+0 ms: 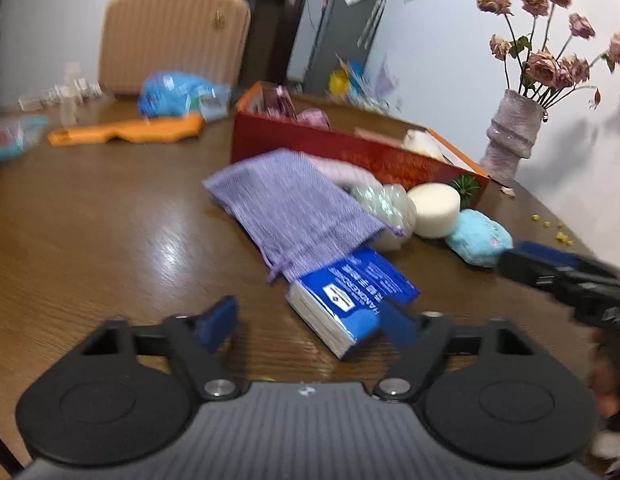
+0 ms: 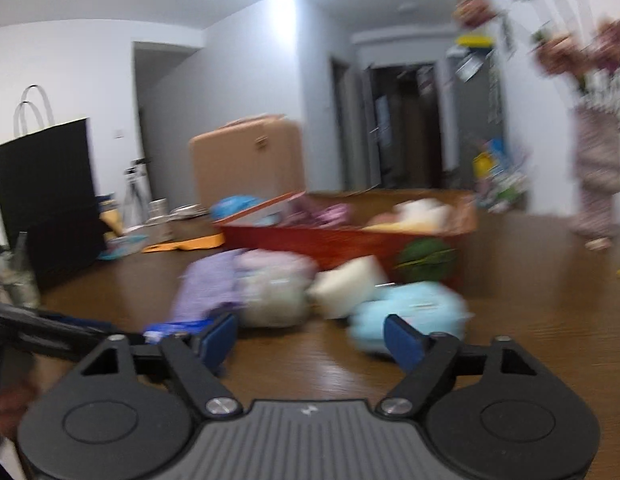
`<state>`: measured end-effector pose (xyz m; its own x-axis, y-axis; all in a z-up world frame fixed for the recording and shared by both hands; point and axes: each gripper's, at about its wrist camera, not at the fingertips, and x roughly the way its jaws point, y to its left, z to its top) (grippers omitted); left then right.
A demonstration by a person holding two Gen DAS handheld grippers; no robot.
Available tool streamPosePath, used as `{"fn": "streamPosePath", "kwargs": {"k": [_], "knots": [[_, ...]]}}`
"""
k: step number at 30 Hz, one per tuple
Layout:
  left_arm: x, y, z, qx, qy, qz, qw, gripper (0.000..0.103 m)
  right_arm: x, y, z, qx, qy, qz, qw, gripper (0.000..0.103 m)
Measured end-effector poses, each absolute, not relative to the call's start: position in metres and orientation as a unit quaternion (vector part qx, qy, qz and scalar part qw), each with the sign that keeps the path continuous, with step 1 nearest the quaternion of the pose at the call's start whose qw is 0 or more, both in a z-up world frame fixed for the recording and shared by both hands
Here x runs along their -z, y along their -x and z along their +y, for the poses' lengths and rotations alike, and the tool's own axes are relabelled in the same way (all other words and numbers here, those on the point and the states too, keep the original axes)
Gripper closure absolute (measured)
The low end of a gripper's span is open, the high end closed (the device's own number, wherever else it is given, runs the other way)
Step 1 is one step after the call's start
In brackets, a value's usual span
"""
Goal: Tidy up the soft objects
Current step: 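Move both grippers back toward the blue tissue pack on the table, then close both grippers together on the blue tissue pack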
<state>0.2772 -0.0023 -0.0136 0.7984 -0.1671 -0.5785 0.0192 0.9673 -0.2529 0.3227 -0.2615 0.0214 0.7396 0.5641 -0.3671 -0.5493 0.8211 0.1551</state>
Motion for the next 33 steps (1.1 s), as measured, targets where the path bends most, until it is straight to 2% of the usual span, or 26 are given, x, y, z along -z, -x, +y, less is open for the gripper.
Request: {"fn": "streamPosePath", "kwargs": {"k": [2,3,4,6,10,23,27,33], "knots": [[0.015,-0.282,0.003,0.061,0.138,0.316,0.937,0.038,-0.016,-0.331,-0.237,-0.315,-0.023,0.224,0.922,0.038],[0.015,-0.283,0.005,0.065,0.143,0.313,0.937,0.047,-0.013,-0.337,-0.226,-0.322,-0.024,0.236,0.916,0.045],[0.015,-0.285,0.007,0.077,0.144,0.312,0.936,0.051,-0.012,-0.341,-0.218,-0.328,-0.025,0.245,0.912,0.050],[0.015,-0.288,0.009,0.096,0.154,0.313,0.932,0.064,-0.008,-0.350,-0.204,-0.339,-0.035,0.267,0.901,0.055],[0.017,-0.290,0.009,0.107,0.175,0.319,0.925,0.069,-0.002,-0.355,-0.197,-0.356,-0.057,0.297,0.884,0.077],[0.003,-0.233,-0.035,0.178,0.153,0.336,0.912,0.068,-0.005,-0.247,-0.263,-0.310,-0.102,0.295,0.898,0.076],[0.003,-0.223,-0.037,0.169,0.147,0.337,0.914,0.062,-0.005,-0.239,-0.274,-0.308,-0.111,0.289,0.900,0.076],[0.010,-0.220,-0.032,0.166,0.168,0.352,0.905,0.063,0.003,-0.249,-0.273,-0.307,-0.115,0.307,0.894,0.074]]}}
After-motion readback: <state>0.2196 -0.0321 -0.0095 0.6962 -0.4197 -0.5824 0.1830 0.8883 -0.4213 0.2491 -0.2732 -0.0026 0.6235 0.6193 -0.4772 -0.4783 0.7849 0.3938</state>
